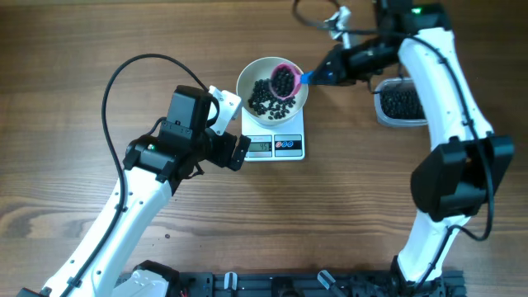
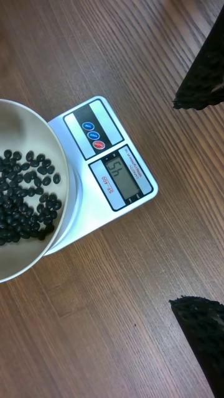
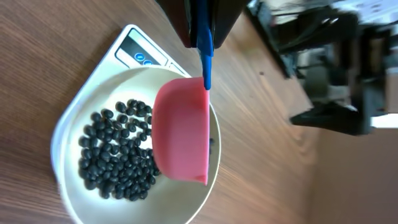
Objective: Scoop item into bowl and weigh 150g on scale
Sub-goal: 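Move the filled scoop over the white bowl with the right gripper, then tip the scoop to pour beans into the bowl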
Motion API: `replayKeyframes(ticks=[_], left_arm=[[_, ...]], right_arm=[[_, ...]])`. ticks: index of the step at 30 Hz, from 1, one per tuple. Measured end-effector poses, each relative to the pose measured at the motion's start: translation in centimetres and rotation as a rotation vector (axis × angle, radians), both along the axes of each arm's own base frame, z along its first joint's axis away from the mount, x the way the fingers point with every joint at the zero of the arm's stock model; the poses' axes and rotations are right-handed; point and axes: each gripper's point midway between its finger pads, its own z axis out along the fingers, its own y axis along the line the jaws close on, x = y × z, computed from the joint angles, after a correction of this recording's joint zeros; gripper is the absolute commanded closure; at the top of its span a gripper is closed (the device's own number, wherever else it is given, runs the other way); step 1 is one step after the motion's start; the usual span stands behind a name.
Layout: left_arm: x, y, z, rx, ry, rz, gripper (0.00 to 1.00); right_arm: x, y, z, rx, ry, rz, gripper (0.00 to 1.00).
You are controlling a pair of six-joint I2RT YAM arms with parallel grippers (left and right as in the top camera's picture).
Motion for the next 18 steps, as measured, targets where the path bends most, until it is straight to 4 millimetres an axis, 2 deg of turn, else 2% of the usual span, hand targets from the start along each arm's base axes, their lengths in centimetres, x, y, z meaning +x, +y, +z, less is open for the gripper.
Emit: replayKeyframes(ticks=[6, 18], left_arm=[[0.0, 0.0, 0.0, 0.000, 0.000, 0.000, 0.00], [0.0, 0.0, 0.0, 0.000, 0.000, 0.000, 0.00]], right_arm=[[0.0, 2.3, -1.1, -0.164, -0.078, 0.018, 0.96], [1.6, 3.4, -1.8, -0.537, -0.343, 0.006, 0.96]])
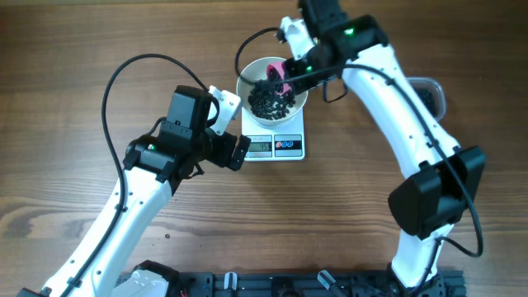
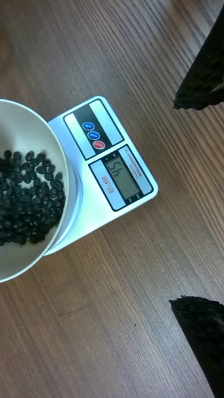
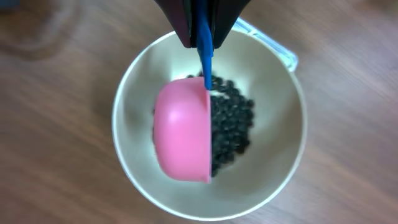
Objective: Scoop item into bowl and weigh 150g on scale
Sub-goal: 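Tip the scoop to pour beans into the bowl, then return the empty scoop to the bean tub with the right gripper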
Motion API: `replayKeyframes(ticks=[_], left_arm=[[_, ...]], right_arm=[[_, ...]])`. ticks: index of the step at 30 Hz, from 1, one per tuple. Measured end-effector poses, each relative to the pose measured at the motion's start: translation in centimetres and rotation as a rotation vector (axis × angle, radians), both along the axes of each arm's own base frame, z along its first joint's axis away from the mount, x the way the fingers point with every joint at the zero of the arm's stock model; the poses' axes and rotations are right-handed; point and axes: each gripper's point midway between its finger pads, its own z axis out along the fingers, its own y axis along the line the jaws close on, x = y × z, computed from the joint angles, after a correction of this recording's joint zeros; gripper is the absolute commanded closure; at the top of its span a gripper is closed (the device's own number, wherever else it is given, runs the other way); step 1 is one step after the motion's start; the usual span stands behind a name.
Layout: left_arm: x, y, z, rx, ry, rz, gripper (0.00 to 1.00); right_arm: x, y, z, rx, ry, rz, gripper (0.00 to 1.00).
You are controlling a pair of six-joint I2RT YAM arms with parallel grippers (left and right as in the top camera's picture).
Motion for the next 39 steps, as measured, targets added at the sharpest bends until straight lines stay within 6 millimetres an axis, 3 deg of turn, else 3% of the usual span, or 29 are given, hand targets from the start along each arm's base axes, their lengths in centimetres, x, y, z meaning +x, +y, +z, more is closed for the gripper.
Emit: replayKeyframes(ticks=[10, 19, 31, 35, 39], left_arm=[[0.0, 0.0, 0.0, 0.000, 0.000, 0.000, 0.00], [0.0, 0.0, 0.0, 0.000, 0.000, 0.000, 0.00], [0.0, 0.0, 0.0, 0.000, 0.000, 0.000, 0.00], [0.0, 0.0, 0.0, 0.000, 0.000, 0.000, 0.00], [0.0, 0.0, 0.0, 0.000, 0.000, 0.000, 0.00]], right_arm=[[0.4, 1.4, 0.9, -0.302, -0.227, 0.047, 0.96], [0.9, 1.0, 1.6, -0.377, -0.289, 0.034, 0.96], [1.1, 0.3, 1.4, -0.235, -0.203, 0.035, 0.96], [1.5, -1.3, 3.1, -0.131, -0.192, 0.005, 0.96], [1.7, -3.9, 6.4, -0.007, -0.205, -0.052, 0.96]])
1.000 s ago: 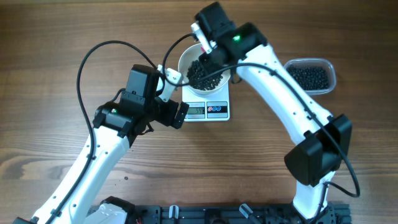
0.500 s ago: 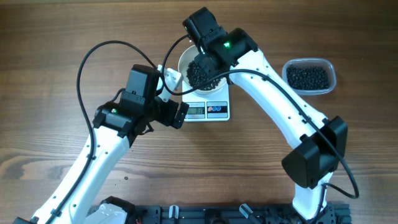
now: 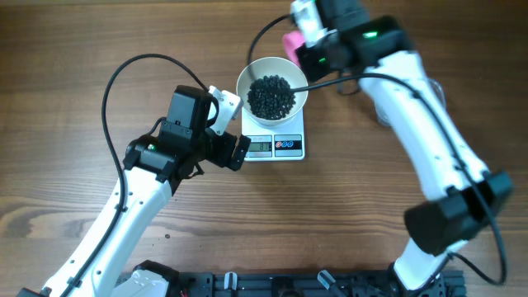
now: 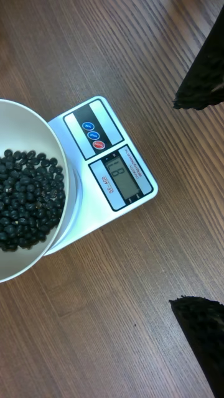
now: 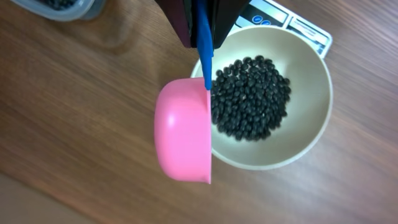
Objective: Scoop item into bowl and weigh 150g on scale
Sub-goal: 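Return the empty scoop to the bean tub with the right gripper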
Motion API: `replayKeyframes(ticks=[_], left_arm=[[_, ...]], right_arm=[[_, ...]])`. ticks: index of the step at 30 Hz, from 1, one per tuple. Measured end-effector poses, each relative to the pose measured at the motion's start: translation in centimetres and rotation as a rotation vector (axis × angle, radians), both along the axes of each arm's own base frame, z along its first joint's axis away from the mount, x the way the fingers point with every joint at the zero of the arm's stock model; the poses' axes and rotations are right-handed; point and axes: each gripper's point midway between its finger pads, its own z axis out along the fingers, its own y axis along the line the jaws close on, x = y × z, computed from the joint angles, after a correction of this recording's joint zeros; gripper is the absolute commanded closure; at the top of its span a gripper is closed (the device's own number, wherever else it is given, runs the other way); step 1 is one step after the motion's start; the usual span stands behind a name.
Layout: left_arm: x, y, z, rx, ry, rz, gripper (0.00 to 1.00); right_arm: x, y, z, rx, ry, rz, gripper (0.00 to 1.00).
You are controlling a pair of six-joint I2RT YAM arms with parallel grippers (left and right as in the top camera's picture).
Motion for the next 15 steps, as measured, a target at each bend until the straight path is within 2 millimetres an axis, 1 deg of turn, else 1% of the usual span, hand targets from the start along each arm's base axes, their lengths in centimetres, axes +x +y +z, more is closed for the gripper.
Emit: replayKeyframes(ticks=[1, 4, 6, 8, 11, 13, 15], left_arm=[[0.0, 0.0, 0.0, 0.000, 0.000, 0.000, 0.00], [0.0, 0.0, 0.0, 0.000, 0.000, 0.000, 0.00], [0.0, 0.0, 0.0, 0.000, 0.000, 0.000, 0.00], [0.0, 0.0, 0.0, 0.000, 0.000, 0.000, 0.00], [0.0, 0.0, 0.0, 0.000, 0.000, 0.000, 0.00], [0.0, 0.0, 0.0, 0.000, 0.000, 0.000, 0.00], [0.0, 0.0, 0.0, 0.000, 0.000, 0.000, 0.00]], right_arm=[[0.0, -0.6, 0.6, 0.023, -0.002, -0.012, 0.96], [-0.3, -3.4, 2.6, 0.092, -0.003, -0.069, 0.96], [-0.6, -5.4, 3.4, 0.116, 0.003, -0.115, 0.96], [-1.1, -7.9, 4.1, 0.131, 0.015, -0.175, 0.96], [-2.0, -11.5, 4.5, 0.145, 0.045, -0.268, 0.96], [-2.8, -13.6, 4.4, 0.145, 0.078, -0.322, 0.96], [-3.9, -16.1, 3.8, 0.136, 0.130, -0.391, 0.95]])
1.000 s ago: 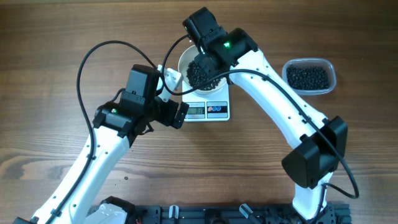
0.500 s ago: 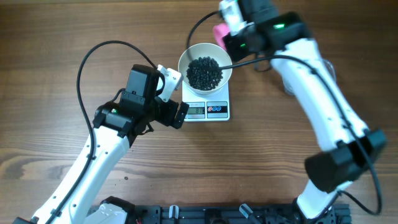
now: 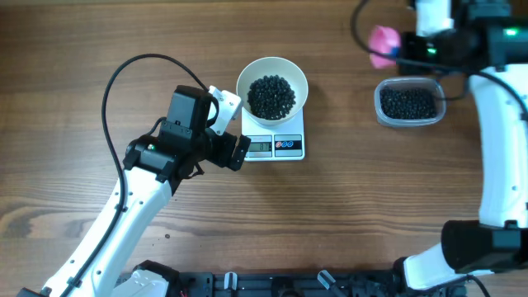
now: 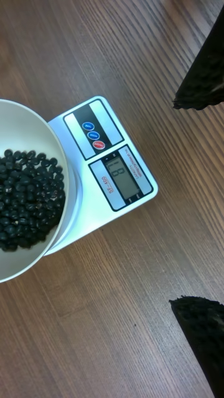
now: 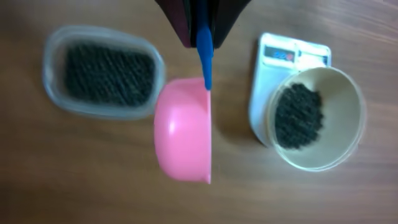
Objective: Scoop item into bowl and weigh 150g on scale
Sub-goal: 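Return the empty scoop to the bean tub with the right gripper, then scoop beans from the tub and lift the scoop out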
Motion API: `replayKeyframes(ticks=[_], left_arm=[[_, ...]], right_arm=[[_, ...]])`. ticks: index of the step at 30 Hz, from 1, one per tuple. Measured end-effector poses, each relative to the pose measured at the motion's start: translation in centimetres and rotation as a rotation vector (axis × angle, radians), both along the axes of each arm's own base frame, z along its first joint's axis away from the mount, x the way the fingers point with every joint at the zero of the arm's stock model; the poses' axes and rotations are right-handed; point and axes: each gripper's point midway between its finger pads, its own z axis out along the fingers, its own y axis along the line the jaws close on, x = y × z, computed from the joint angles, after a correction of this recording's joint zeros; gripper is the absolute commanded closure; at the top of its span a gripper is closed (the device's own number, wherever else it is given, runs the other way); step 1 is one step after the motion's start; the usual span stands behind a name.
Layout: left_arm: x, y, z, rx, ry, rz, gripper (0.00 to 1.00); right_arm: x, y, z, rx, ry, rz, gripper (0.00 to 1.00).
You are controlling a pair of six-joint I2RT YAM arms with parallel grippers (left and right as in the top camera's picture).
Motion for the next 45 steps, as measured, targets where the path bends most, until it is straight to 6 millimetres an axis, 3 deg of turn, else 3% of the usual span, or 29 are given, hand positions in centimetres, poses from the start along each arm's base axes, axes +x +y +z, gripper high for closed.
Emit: replayKeyframes(ticks=[7, 17, 23, 28, 36, 45], left_arm=[[0.0, 0.0, 0.0, 0.000, 0.000, 0.000, 0.00], [0.0, 0.0, 0.0, 0.000, 0.000, 0.000, 0.00], [0.0, 0.0, 0.0, 0.000, 0.000, 0.000, 0.00], [0.0, 0.0, 0.0, 0.000, 0.000, 0.000, 0.00], [0.0, 0.0, 0.0, 0.000, 0.000, 0.000, 0.00], [0.0, 0.0, 0.0, 0.000, 0.000, 0.000, 0.00]], right_arm=[[-2.5, -6.6, -1.7, -0.071, 0.119, -0.181, 0.96], [-3.8, -9.8, -7.9, -0.203, 0.266, -0.247, 0.96], [-2.5, -11.6, -10.1, -0.288, 0.266, -0.284, 0.96], [-1.9, -12.0, -10.1, -0.308, 0.251, -0.284, 0.96], [-1.3, -11.2, -13.0, -0.335, 0.325, -0.209, 0.96], [-1.2, -10.8, -14.6, -0.348, 0.369, -0.176, 0.96]])
